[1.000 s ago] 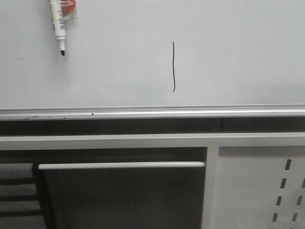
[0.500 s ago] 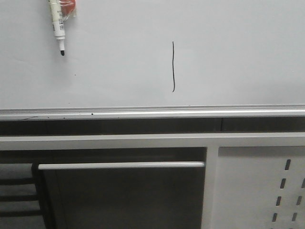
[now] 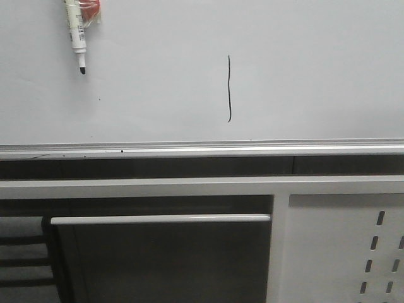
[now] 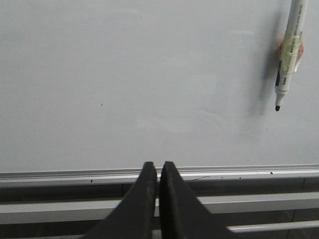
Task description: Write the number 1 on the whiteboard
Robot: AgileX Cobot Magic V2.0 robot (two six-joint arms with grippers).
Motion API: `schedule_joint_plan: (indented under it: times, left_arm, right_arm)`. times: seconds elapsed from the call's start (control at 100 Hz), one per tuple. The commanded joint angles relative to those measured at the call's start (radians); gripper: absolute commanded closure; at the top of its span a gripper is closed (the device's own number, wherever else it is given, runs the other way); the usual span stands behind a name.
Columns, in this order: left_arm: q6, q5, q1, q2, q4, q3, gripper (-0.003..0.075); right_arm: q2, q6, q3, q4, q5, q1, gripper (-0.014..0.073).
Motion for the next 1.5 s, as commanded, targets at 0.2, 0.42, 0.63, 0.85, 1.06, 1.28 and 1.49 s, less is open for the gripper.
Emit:
schedule_joint_plan:
  times: [0.2, 0.42, 0.63, 0.85, 1.06, 1.28, 1.49]
  left_arm:
    - [-0.014, -0.051, 0.001, -0.023, 0.002, 0.041, 0.0741]
    - [-0.014, -0.051, 0.001, -0.023, 0.002, 0.041, 0.0741]
    - [-0.014, -0.051, 0.001, -0.023, 0.002, 0.041, 0.0741]
    - [-0.014, -0.051, 0.001, -0.023, 0.002, 0.041, 0.0741]
    - [-0.014, -0.051, 0.001, -0.023, 0.002, 0.041, 0.0741]
    - [-0.014, -0.051, 0.001, -0.023, 0.002, 0.041, 0.0741]
    - [-0.014, -0.052, 0.001, -0.023, 0.002, 0.041, 0.0741]
  right_arm:
    - [-0.013, -0.004, -0.025, 0.02, -0.059, -0.007, 0.0657]
    - [-0.013, -0.004, -0.025, 0.02, -0.059, -0.007, 0.0657]
    - [-0.013, -0.004, -0.025, 0.02, -0.059, -0.007, 0.0657]
    - [-0.008, 0.005, -0.02, -0.08, -0.078, -0.007, 0.0657]
    - [0.044, 0.586, 0.046, -0.717, -0.283, -0.045, 0.0657]
    - [0.051, 0.676, 0.147, -0.851, -0.294, -0.168, 0.0657]
    - [-0.015, 0.676, 0.228, -0.87, -0.274, -0.189, 0.0657]
